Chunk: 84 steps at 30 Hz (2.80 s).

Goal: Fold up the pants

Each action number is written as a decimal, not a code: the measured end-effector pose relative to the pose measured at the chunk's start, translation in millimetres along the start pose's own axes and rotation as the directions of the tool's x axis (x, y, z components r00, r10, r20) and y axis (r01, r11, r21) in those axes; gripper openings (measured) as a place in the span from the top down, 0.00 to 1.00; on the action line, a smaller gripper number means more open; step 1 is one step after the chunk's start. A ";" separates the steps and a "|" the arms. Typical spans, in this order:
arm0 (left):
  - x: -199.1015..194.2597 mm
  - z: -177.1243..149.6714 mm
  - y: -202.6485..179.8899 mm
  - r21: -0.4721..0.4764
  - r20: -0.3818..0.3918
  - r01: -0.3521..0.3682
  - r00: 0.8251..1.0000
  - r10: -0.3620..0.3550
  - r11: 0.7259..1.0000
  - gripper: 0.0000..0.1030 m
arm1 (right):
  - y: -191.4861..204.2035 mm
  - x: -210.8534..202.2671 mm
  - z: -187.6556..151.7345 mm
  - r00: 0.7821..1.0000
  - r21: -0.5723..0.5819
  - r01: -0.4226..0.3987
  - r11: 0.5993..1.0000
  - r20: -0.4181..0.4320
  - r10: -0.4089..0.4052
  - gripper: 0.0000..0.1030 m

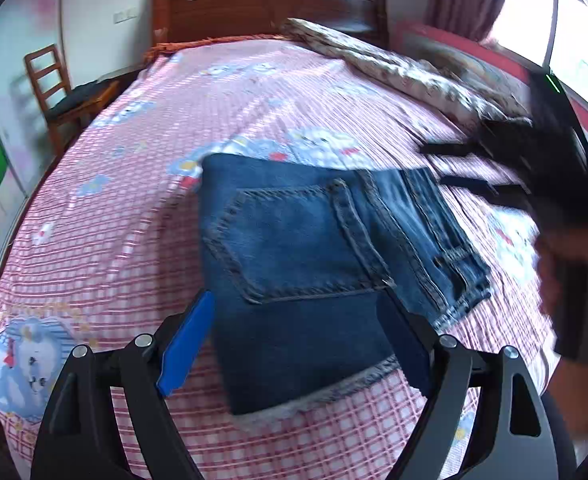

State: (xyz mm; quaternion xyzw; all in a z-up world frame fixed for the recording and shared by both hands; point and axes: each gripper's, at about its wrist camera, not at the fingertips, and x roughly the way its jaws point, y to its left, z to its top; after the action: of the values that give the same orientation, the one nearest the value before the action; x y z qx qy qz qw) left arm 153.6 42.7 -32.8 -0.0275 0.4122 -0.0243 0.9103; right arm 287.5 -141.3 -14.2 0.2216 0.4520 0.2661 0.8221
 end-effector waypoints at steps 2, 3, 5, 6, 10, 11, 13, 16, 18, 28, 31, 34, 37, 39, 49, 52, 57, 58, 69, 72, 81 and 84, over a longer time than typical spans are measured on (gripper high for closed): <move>21.4 -7.3 -3.0 -0.005 -0.096 0.020 0.995 -0.020 1.000 0.19 | 16.4 30.8 12.7 0.998 -0.015 -0.026 1.000 -0.062 0.025 0.45; 27.6 -7.3 -4.6 -0.013 -0.122 0.007 0.993 -0.008 1.000 0.20 | 17.9 43.2 15.9 0.996 -0.005 -0.025 1.000 -0.083 0.024 0.45; 36.8 -10.2 -1.8 0.003 -0.137 0.001 0.991 -0.001 1.000 0.20 | 12.7 70.9 20.4 0.989 0.004 0.036 0.999 -0.143 -0.035 0.45; 39.8 -9.2 -1.9 0.015 -0.145 0.002 0.989 0.000 1.000 0.19 | 7.0 78.4 20.2 0.989 0.010 0.044 0.999 -0.141 -0.042 0.48; 44.9 -1.6 13.0 -0.077 -0.158 0.035 0.986 -0.047 0.996 0.19 | 6.0 84.6 21.0 0.985 0.012 0.067 0.998 -0.158 -0.064 0.48; 46.8 -1.6 13.5 -0.088 -0.161 0.037 0.986 -0.051 0.995 0.19 | 11.2 83.7 21.9 0.983 -0.011 0.076 0.997 -0.168 -0.077 0.48; 47.0 -2.5 14.7 -0.090 -0.161 0.041 0.985 -0.055 0.995 0.17 | 17.7 71.9 18.3 0.978 -0.054 0.110 0.993 -0.174 -0.117 0.47; 51.8 -6.0 12.1 -0.084 -0.150 0.041 0.987 -0.053 0.996 0.14 | 11.6 30.5 -1.7 0.988 -0.058 0.067 0.996 -0.132 -0.074 0.47; 52.8 -6.5 5.4 -0.079 -0.144 0.038 0.988 -0.049 0.996 0.13 | 4.8 4.0 -21.4 0.992 -0.046 0.033 0.998 -0.120 -0.038 0.47; 47.6 -9.2 -2.7 -0.074 -0.137 0.046 0.989 -0.056 0.996 0.07 | -60.4 -10.7 -74.3 0.991 0.092 -0.030 0.995 -0.124 0.042 0.45; 41.1 -12.1 -1.9 -0.091 -0.130 0.060 0.989 -0.071 0.994 0.07 | -63.8 -8.2 -74.4 0.991 0.074 -0.060 0.995 -0.117 0.069 0.45; 33.6 -16.7 -0.5 -0.091 -0.120 0.066 0.990 -0.077 0.994 0.07 | -73.7 -15.1 -77.5 0.990 0.116 -0.102 0.988 -0.087 0.113 0.45; 26.4 -20.5 -3.0 -0.051 -0.122 0.054 0.991 -0.060 0.997 0.07 | -71.5 -36.4 -77.8 0.993 0.168 -0.085 0.982 -0.062 0.097 0.40; 21.9 -23.6 -3.8 -0.039 -0.120 0.049 0.991 -0.054 0.998 0.07 | -65.5 -49.9 -80.0 0.994 0.147 -0.090 0.985 -0.041 0.097 0.40; 20.9 -36.5 -7.2 0.007 -0.105 0.039 0.994 -0.038 0.999 0.06 | -105.3 -50.5 -101.2 0.989 0.237 -0.100 0.966 -0.081 0.122 0.40; 14.7 -32.0 -4.1 -0.032 -0.117 0.040 0.992 -0.043 0.999 0.06 | -107.4 -48.5 -98.7 0.988 0.262 -0.089 0.961 -0.097 0.119 0.35; 7.7 -36.7 3.2 -0.070 -0.163 -0.021 0.987 0.010 0.997 0.06 | -109.4 -55.1 -104.3 0.993 0.253 -0.019 0.967 -0.109 0.048 0.19; 7.3 -38.9 3.9 -0.068 -0.177 -0.052 0.983 0.039 0.996 0.06 | -109.7 -55.6 -106.2 0.992 0.248 -0.005 0.969 -0.120 0.036 0.19; -16.1 -53.7 -0.1 -0.055 -0.162 -0.160 0.975 0.150 0.986 0.05 | -70.2 -83.2 -134.8 0.974 -0.020 0.164 0.986 -0.153 -0.165 0.19; -29.0 -51.3 -4.8 -0.034 -0.076 -0.186 0.980 0.183 0.982 0.03 | -48.6 -91.0 -138.2 0.961 -0.150 0.257 0.955 -0.063 -0.269 0.19; -78.8 -63.5 -9.6 -0.039 0.247 -0.190 0.950 0.193 0.981 0.02 | -2.6 -97.5 -142.7 0.931 -0.341 0.363 0.867 0.155 -0.330 0.19; -87.5 -62.8 -8.7 -0.047 0.316 -0.181 0.930 0.187 0.982 0.02 | 3.7 -103.9 -141.3 0.929 -0.336 0.364 0.868 0.201 -0.312 0.19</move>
State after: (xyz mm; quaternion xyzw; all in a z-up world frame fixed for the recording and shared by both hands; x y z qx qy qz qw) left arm 48.5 38.1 -7.9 0.0001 0.2608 0.0691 0.9629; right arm 118.2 -187.2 -16.7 -0.0008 0.3672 0.1814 0.9123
